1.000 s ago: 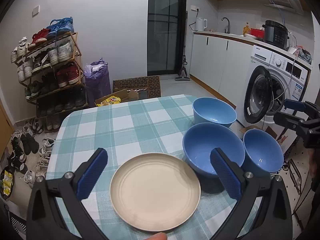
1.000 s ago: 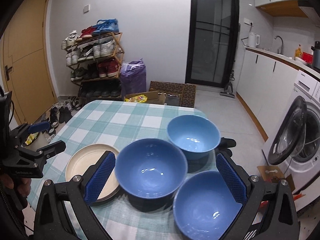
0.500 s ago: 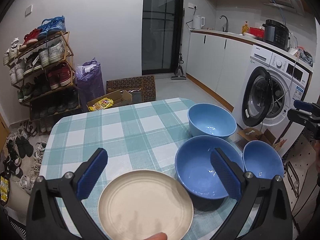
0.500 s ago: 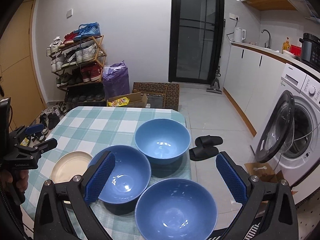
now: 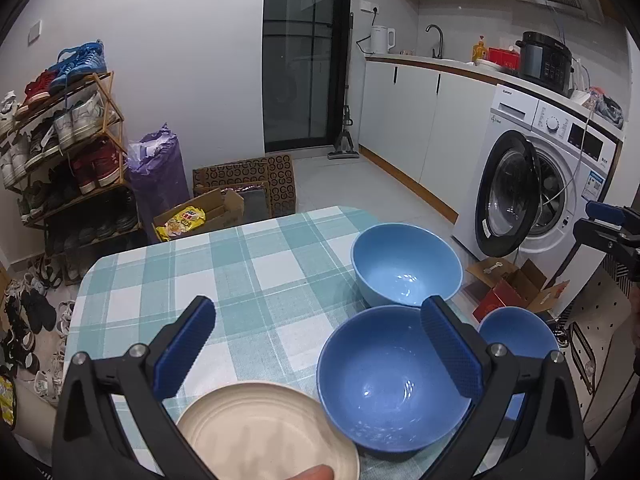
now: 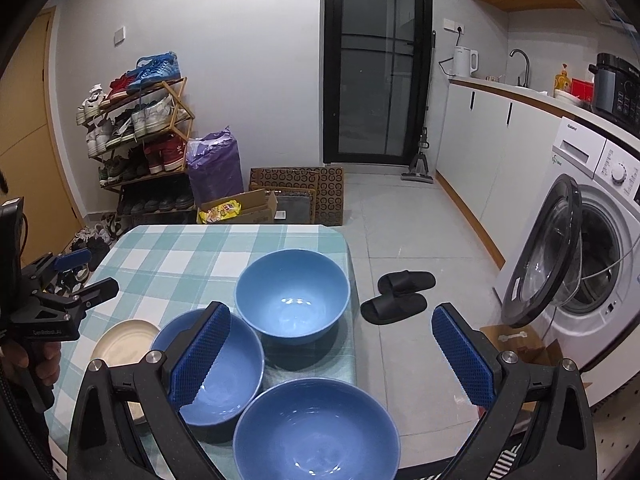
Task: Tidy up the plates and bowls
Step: 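Move both tools toward the blue bowls beside the plates, then close the left tool on a light blue bowl rim while the right tool grips it, then lift and carry the light blue bowl with both tools toward another blue bowl, then lower the light blue bowl into the other blue bowl and open both tools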
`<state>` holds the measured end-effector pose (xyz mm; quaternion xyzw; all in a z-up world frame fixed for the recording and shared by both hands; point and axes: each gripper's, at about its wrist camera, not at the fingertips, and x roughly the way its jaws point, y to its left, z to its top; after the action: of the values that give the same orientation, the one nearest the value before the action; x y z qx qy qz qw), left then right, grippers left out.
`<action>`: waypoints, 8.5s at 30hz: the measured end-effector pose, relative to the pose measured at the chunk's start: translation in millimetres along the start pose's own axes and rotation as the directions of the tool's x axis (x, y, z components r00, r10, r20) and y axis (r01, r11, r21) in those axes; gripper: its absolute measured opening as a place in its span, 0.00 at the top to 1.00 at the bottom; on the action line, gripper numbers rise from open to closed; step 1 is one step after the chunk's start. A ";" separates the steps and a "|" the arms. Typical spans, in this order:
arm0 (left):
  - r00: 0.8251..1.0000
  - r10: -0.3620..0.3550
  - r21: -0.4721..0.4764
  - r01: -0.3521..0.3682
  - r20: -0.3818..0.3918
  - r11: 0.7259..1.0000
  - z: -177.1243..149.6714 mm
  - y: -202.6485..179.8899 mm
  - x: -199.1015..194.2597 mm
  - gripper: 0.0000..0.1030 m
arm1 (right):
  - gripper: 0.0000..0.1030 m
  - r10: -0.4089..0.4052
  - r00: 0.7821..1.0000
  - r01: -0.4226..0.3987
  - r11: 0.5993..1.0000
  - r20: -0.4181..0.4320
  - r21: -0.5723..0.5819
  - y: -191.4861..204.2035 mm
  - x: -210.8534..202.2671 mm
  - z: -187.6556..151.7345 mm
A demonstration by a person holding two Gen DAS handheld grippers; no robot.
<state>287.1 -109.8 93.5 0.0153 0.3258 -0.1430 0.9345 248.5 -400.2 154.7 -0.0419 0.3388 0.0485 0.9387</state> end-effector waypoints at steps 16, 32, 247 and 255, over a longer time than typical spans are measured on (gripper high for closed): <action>0.999 -0.024 0.029 0.026 -0.046 0.999 23.8 -16.3 54.8 0.00 | 0.01 0.005 0.999 -0.002 0.998 -0.047 0.065 -23.5 48.7 12.4; 0.993 -0.018 0.037 0.023 -0.120 0.999 24.1 -22.3 114.1 0.00 | 0.01 0.035 0.988 -0.021 0.995 -0.148 0.093 -26.4 121.0 7.1; 0.980 -0.031 0.048 0.042 -0.198 0.998 -57.2 -9.9 38.8 0.85 | 0.81 0.107 0.955 -0.127 0.990 -0.276 -0.057 114.9 73.7 -67.4; 0.975 -0.023 0.046 0.034 -0.222 0.998 -64.6 -7.9 50.5 0.85 | 0.81 0.088 0.952 -0.115 0.991 -0.293 -0.075 119.4 85.5 -76.4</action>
<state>283.5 -122.5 12.3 0.0498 0.4246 -0.1619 0.8894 251.4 -284.9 35.9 -0.0738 0.4712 0.1056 0.8726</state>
